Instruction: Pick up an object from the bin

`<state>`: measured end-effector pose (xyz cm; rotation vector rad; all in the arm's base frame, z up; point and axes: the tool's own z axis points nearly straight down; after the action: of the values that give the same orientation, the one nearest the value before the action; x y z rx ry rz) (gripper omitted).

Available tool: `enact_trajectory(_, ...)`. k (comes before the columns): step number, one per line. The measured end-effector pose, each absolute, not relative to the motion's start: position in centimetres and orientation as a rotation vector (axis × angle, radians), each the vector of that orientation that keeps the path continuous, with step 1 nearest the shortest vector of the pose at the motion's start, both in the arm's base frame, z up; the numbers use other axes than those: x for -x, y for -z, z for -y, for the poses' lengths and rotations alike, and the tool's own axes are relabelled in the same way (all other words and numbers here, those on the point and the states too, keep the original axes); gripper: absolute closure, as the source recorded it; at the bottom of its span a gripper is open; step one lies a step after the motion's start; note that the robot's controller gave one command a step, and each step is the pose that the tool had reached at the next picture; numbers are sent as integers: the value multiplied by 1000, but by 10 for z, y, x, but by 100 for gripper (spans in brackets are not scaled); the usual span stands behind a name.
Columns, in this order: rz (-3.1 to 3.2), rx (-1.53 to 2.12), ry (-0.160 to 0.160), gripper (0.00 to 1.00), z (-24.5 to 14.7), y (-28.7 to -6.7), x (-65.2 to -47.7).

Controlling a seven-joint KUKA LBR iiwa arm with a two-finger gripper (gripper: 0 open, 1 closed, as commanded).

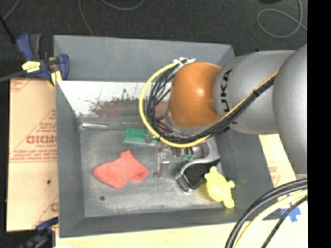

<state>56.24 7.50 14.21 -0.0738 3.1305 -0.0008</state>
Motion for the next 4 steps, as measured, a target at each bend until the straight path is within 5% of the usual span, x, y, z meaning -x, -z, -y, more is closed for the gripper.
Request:
enact_trajectory(1, -3131, 155, -3, 0, -95, -84, -531)
enact_trajectory(2, -3128, 42, -3, 100, -167, -71, -543)
enact_trajectory(3, -3128, 41, -3, 100, -167, -71, -543)
enact_trajectory(4, -3124, 69, -4, 100, -187, -183, -550)
